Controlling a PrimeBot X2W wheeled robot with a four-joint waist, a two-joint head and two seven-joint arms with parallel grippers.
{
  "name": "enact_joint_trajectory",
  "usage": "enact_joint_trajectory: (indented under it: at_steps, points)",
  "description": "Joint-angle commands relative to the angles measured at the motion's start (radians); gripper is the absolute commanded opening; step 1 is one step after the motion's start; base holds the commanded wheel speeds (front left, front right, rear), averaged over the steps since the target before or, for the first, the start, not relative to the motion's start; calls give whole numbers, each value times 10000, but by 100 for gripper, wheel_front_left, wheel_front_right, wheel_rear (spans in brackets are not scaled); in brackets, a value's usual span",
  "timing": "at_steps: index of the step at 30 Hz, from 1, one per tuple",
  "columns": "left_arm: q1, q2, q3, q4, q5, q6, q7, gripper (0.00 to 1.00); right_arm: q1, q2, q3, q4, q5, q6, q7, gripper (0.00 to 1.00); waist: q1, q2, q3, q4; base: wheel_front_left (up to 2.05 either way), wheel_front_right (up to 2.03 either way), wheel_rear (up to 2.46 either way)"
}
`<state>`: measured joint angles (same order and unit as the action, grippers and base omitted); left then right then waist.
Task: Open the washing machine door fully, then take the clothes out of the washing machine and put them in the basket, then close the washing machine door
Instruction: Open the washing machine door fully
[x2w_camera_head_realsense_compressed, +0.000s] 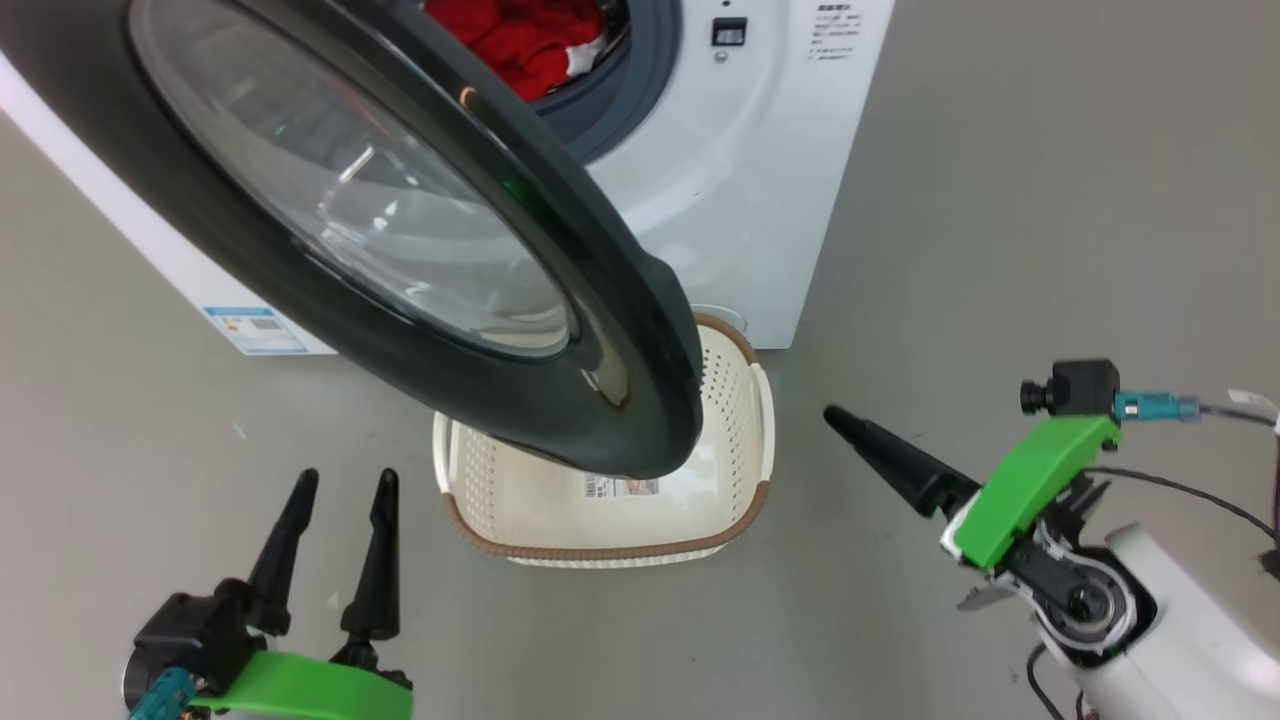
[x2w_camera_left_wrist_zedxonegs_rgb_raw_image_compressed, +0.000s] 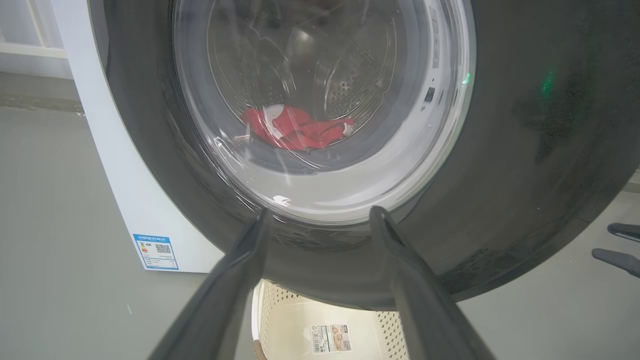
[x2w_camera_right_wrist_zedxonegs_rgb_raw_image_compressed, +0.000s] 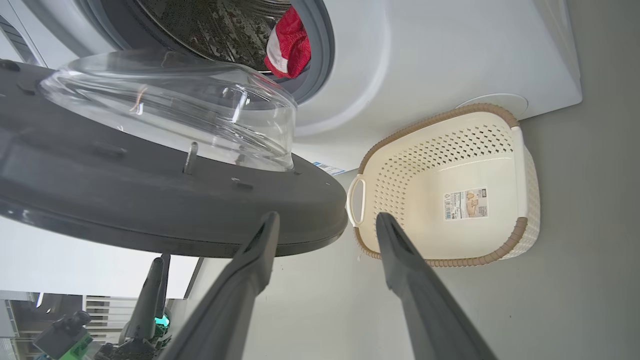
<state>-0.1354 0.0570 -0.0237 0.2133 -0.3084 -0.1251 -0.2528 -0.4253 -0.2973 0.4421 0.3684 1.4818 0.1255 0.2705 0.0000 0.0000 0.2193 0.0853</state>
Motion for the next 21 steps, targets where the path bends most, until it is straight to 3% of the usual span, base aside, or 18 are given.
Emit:
enact_joint_trajectory:
  at_steps: [1,8,14,21]
  points:
    - [65,218,394,-183,93,-56,-90,100,228,-212,283,-197,-437,52,-396,100,0,0,-94,-129,0,0,0]
    - [103,224,491,-144,119,-56,-90,100,348,-429,635,29,-1285,52,-1692,100,0,0,-119,-285,0,0,0]
    - [134,247,579,-107,136,-56,-90,100,391,-826,1351,358,-2690,52,-3371,100,0,0,-151,-411,0,0,0]
    - [255,248,756,-95,187,-56,-90,100,535,-795,1912,1010,-3794,52,-5120,100,0,0,-238,-596,0,0,0]
